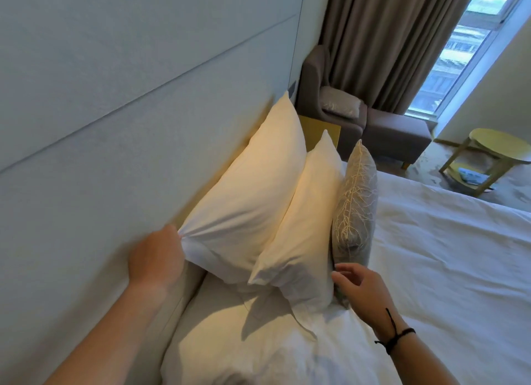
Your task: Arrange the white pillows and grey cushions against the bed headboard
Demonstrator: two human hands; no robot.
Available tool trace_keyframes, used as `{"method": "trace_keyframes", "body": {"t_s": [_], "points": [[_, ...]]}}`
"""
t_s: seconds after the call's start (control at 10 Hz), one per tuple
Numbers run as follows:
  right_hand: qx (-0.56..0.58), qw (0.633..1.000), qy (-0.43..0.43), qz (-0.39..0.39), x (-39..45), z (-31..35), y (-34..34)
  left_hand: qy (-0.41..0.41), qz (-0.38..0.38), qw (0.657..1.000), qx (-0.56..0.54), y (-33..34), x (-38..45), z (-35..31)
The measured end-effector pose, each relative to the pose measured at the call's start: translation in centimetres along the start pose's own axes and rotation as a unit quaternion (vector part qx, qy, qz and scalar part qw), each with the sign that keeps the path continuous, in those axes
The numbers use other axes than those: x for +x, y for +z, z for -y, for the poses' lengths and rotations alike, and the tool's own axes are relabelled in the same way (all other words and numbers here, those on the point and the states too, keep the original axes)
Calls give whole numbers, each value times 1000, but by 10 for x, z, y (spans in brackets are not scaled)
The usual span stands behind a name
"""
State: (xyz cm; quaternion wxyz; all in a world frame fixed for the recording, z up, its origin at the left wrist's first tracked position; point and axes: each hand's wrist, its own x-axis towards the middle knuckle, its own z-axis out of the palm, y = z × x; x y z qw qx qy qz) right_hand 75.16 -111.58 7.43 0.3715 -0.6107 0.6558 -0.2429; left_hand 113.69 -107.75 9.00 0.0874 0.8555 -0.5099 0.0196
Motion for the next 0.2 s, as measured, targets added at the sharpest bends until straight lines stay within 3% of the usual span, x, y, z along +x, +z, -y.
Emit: {"method": "trace_keyframes", "body": {"t_s": [0.1,0.2], "points": [[61,996,57,-43,-29,-31,-21,9,-59,994,-87,1,-11,-12],[113,987,92,-61,-57,-55,-45,47,-61,987,-140,5,-26,-34]]}}
